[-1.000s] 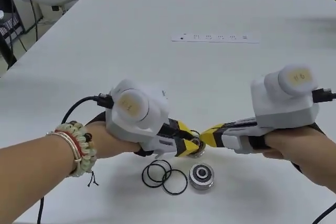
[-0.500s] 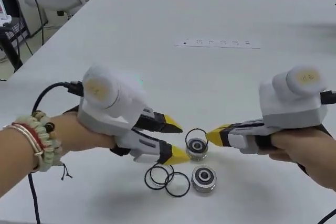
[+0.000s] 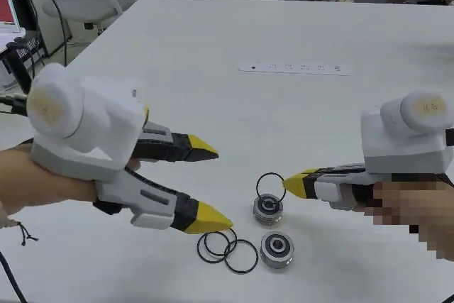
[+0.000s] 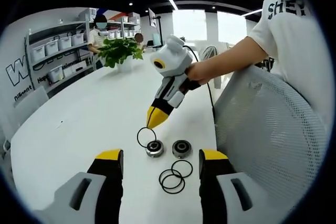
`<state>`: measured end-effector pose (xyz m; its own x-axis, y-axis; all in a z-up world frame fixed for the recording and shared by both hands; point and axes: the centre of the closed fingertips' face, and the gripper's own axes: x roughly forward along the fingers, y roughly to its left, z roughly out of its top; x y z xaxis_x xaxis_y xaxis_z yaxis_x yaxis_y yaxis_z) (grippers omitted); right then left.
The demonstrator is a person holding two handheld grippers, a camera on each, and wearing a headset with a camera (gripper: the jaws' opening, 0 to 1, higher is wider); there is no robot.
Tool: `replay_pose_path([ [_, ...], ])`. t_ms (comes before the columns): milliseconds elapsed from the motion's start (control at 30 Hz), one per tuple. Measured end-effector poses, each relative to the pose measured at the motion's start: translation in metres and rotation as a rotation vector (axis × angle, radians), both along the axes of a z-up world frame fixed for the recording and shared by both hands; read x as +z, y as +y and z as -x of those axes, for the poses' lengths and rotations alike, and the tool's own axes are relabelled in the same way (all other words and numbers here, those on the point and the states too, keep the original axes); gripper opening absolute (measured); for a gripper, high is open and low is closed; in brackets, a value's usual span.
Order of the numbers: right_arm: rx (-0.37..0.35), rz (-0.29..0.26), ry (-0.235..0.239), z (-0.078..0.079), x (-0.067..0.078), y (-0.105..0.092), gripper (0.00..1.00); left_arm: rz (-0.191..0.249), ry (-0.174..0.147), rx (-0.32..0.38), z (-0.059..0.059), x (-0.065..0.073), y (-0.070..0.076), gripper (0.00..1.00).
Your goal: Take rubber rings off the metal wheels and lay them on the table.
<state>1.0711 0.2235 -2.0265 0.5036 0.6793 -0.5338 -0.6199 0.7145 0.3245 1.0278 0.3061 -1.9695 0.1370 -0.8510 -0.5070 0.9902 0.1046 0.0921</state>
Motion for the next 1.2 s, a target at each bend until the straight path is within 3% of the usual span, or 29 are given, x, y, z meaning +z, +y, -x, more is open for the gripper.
replay_pose_path([
  [367, -0.009, -0.036, -0.019, -0.003, 0.01, -0.003, 0.0, 0.018, -0.007, 0.121, 0.013, 0.008, 0.042, 0.67],
  [700, -0.001, -0.064, -0.032, -0.002, 0.02, 0.0, 0.0, 0.048, 0.004, 0.25, 0.018, 0.005, 0.07, 0.7],
  [833, 0.001, -0.073, -0.039, -0.001, 0.024, 0.0, 0.0, 0.071, 0.019, 0.289, 0.021, 0.002, 0.074, 0.71],
  [1200, 0.028, -0.098, -0.054, 0.003, 0.036, 0.008, 0.0, 0.083, 0.042, 0.354, 0.028, -0.005, 0.082, 0.72],
])
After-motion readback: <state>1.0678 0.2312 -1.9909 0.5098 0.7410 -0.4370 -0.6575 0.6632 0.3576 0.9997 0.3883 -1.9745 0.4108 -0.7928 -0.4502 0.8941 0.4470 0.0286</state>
